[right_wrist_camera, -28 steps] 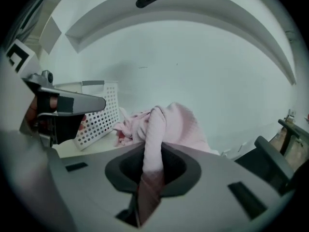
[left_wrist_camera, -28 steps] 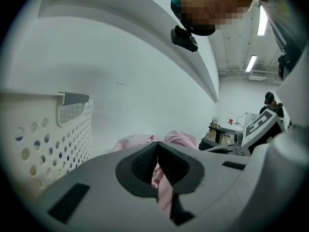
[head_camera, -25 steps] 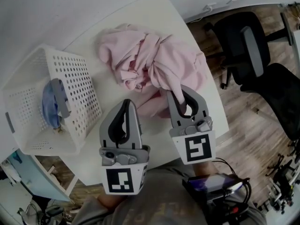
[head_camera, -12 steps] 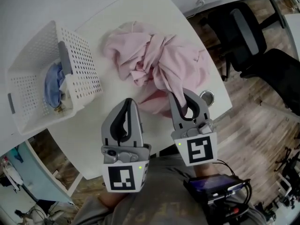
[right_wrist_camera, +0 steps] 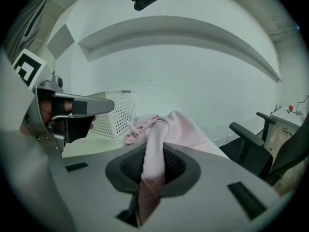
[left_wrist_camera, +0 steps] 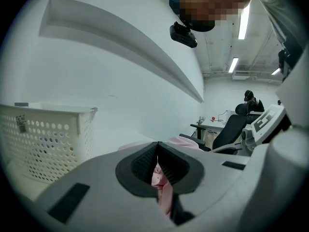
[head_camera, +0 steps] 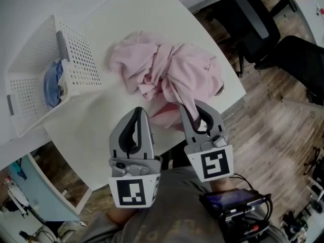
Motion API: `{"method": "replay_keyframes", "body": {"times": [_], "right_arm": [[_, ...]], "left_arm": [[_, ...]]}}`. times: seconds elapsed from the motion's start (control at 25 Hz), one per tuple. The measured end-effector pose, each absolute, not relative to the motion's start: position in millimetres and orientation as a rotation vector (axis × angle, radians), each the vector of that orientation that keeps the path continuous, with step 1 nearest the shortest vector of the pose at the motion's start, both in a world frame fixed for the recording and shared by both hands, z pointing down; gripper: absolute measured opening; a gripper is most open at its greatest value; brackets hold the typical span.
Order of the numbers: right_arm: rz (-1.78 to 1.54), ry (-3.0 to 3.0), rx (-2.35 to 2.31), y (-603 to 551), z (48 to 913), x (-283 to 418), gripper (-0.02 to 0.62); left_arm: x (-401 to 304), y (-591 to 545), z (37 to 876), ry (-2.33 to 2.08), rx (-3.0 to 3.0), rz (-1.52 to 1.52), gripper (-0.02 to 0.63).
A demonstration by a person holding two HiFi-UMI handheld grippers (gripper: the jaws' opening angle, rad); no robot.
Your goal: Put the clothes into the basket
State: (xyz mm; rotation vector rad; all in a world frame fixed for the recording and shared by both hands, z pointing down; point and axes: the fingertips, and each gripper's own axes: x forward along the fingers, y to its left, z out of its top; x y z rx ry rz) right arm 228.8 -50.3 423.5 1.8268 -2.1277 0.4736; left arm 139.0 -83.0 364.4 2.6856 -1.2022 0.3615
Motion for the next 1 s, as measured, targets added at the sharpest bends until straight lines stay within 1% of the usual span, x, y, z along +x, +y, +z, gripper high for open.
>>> {"method": "replay_keyframes", "body": {"times": [0.24, 0.28, 0.36, 0.4, 0.44, 0.48, 0.52, 0.56, 0.68, 0.76, 1.0], "right_arm": [[0.440, -2.142, 1.819, -46, 426, 233, 0.068], [0.430, -2.148, 1.814, -45, 427, 233, 0.086], [0.422, -2.147, 1.814, -46, 430, 236, 0.144], [0.423, -2.142, 1.821, -46, 432, 239, 0.186], [0.427, -2.135, 1.833, -46, 434, 242, 0.244], [0.432, -2.128, 1.847, -47, 436, 246, 0.291], [0.437, -2.123, 1.856, -47, 437, 250, 0.339], [0.440, -2.121, 1.857, -47, 440, 253, 0.373], [0.433, -2.128, 1.811, -50, 449, 257, 0.456], [0.426, -2.126, 1.780, -52, 454, 259, 0.484], [0.392, -2.087, 1.747, -68, 467, 268, 0.517]], "left_arm": [[144, -80, 373, -1.167, 2.710, 0.350, 0.011], [144, -80, 376, -1.159, 2.712, 0.351, 0.011], [145, -84, 382, -1.144, 2.718, 0.361, 0.011], [147, -87, 386, -1.133, 2.721, 0.369, 0.012], [149, -89, 389, -1.118, 2.724, 0.371, 0.015], [151, -92, 391, -1.102, 2.726, 0.362, 0.035], [153, -95, 393, -1.086, 2.728, 0.345, 0.106], [156, -97, 394, -1.071, 2.730, 0.330, 0.157], [161, -103, 402, -1.030, 2.742, 0.335, 0.212], [163, -109, 410, -1.007, 2.747, 0.375, 0.243], [161, -139, 428, -1.023, 2.705, 0.420, 0.315]]}}
